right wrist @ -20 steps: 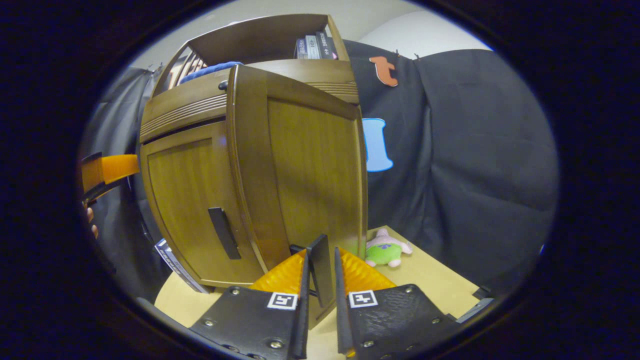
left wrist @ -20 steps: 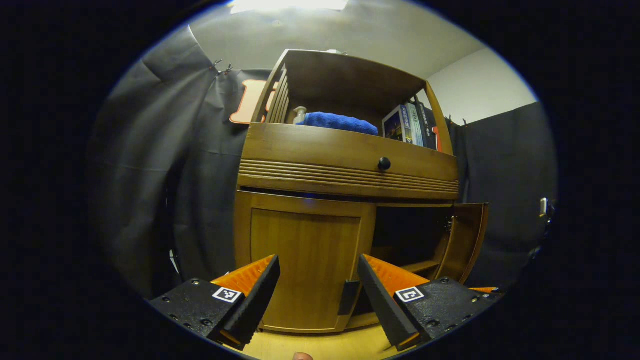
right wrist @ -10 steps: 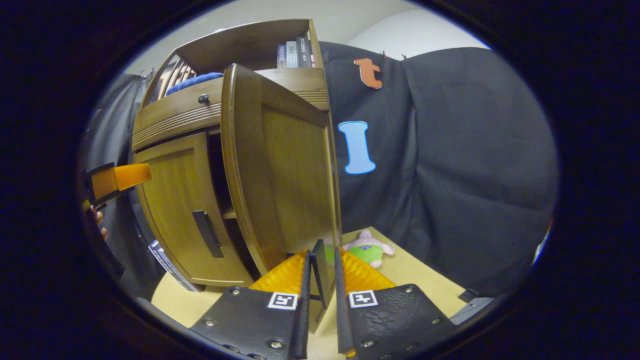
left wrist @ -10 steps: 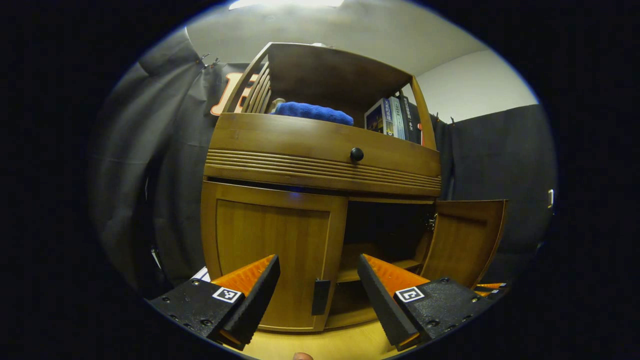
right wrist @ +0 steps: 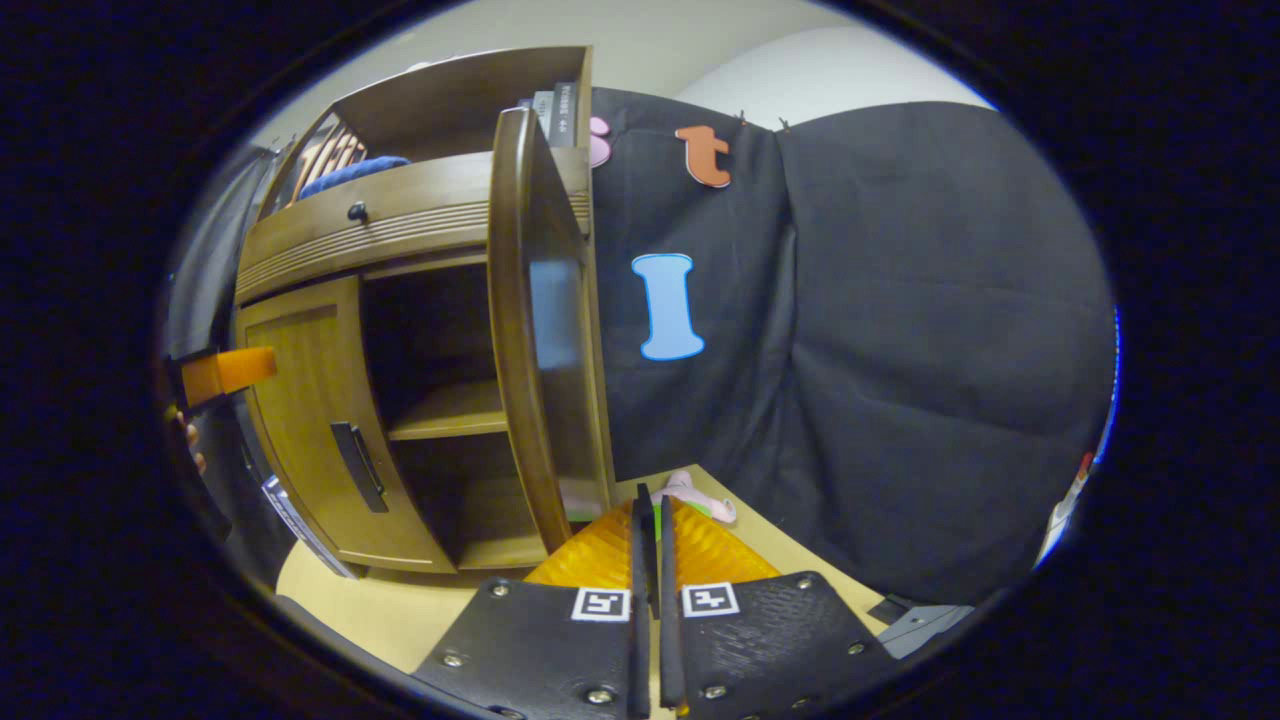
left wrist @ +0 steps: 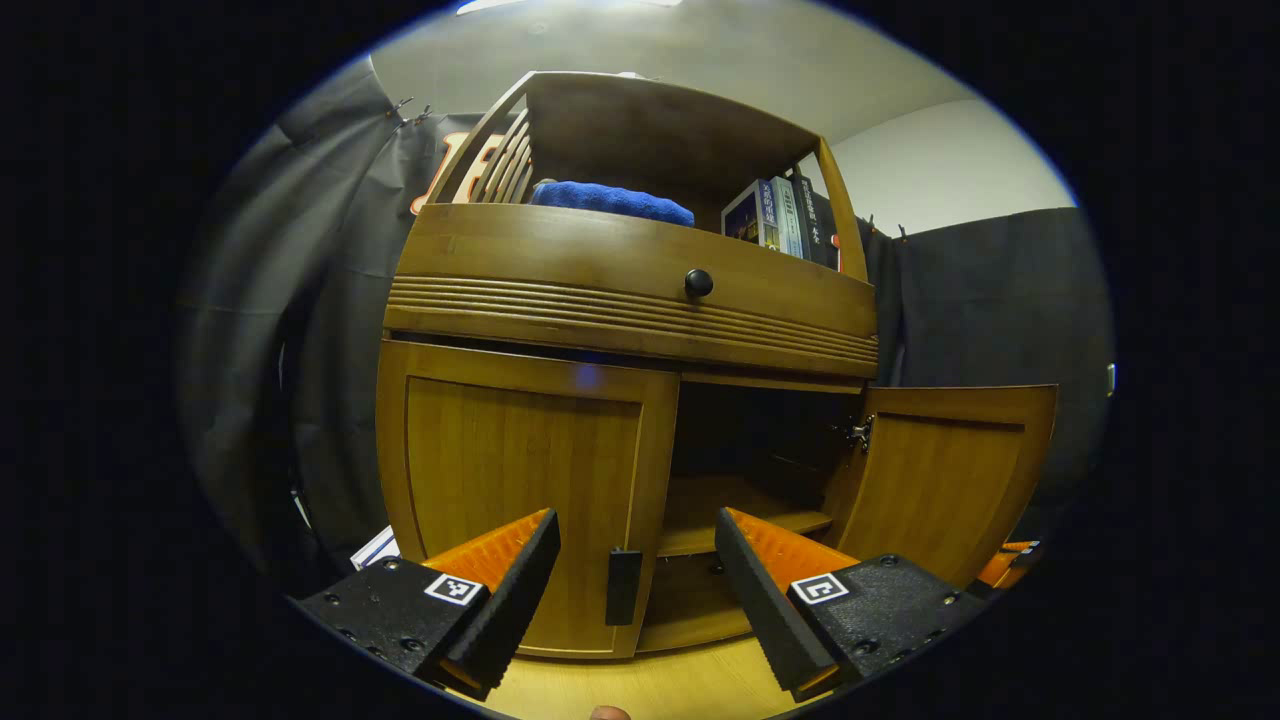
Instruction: Open the right door of the double-door shoe cabinet with the right hand, and open the left door with the left hand.
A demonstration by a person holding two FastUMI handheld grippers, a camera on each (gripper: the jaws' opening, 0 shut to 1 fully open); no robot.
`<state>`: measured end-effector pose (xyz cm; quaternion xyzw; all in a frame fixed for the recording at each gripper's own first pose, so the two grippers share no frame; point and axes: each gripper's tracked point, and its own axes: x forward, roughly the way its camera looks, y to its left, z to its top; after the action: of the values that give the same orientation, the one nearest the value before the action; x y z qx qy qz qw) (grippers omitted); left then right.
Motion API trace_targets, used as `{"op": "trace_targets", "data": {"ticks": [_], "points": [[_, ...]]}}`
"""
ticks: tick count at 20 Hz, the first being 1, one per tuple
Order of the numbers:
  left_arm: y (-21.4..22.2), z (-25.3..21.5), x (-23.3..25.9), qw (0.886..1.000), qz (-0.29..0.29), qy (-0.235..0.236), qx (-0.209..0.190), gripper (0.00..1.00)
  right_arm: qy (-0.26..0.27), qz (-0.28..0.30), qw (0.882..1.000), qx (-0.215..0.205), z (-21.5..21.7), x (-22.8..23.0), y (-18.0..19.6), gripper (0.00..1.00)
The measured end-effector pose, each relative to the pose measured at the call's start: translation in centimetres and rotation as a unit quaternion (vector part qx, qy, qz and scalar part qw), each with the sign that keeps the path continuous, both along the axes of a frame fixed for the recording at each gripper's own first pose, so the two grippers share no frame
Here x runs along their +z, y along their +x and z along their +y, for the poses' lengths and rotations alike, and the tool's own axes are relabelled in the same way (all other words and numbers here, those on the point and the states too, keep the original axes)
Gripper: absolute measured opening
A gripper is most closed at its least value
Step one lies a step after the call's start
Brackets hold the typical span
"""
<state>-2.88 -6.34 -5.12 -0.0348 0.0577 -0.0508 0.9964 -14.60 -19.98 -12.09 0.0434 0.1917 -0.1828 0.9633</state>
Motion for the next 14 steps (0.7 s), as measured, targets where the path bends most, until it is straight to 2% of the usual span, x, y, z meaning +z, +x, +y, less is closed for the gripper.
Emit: {"op": "trace_targets", "data": {"ticks": [11, 14], "points": [[4.1, 0.8, -6.5, 0.998, 0.058, 0.022, 0.011, 0.96, -0.008, 0.013, 1.0, 0.016, -2.4, 0.4, -0.5, 0.05], [5.2, 0.5, -7.9, 0.997, 0.075, 0.019, 0.007, 0.92, 0.005, 0.014, 1.0, 0.007, -3.3, 0.4, -0.7, 0.05]]}}
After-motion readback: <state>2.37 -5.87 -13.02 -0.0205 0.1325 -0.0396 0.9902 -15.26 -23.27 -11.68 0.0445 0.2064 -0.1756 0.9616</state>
